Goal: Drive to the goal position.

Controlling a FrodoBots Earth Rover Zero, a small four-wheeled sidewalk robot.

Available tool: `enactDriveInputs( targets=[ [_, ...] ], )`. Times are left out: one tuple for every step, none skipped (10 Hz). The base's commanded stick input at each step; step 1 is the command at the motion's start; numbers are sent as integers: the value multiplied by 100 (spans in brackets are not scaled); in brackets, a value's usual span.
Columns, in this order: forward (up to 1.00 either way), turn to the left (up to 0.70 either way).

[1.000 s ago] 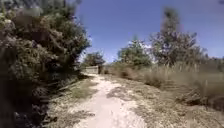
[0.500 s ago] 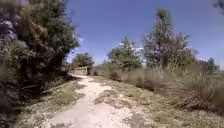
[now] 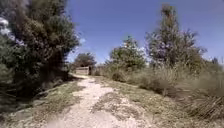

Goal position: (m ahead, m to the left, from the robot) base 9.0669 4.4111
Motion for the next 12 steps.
enactDriveInputs(
  targets=[
    [70,0],
    [70,0],
    [70,0],
    [70,0],
    [70,0],
    [70,0],
    [70,0],
    [70,0],
    [70,0],
    [70,0],
    [70,0],
    [70,0]
  ],
)
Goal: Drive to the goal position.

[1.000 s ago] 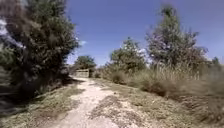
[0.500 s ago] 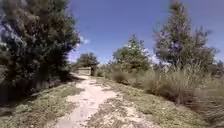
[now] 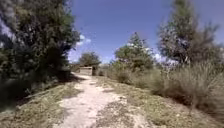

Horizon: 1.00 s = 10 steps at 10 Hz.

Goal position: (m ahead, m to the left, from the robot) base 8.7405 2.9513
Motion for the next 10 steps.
enactDriveInputs(
  targets=[
    [70,0],
    [70,0],
    [70,0],
    [70,0],
    [70,0],
    [70,0],
    [70,0],
    [70,0],
    [70,0],
    [70,0]
  ],
)
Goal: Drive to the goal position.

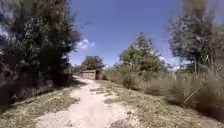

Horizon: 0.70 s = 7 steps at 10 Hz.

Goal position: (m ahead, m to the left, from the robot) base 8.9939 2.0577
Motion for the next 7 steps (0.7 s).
enactDriveInputs(
  targets=[
    [70,0],
    [70,0],
    [70,0],
    [70,0],
    [70,0],
    [70,0],
    [70,0]
  ],
)
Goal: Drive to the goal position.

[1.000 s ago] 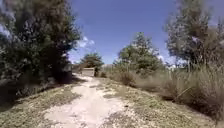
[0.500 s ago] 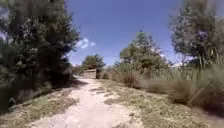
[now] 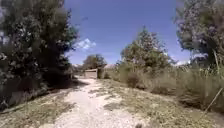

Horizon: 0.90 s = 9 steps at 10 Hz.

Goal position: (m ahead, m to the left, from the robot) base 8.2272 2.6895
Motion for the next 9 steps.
enactDriveInputs(
  targets=[
    [70,0],
    [70,0],
    [70,0],
    [70,0],
    [70,0],
    [70,0],
    [70,0],
    [70,0],
    [70,0]
  ],
)
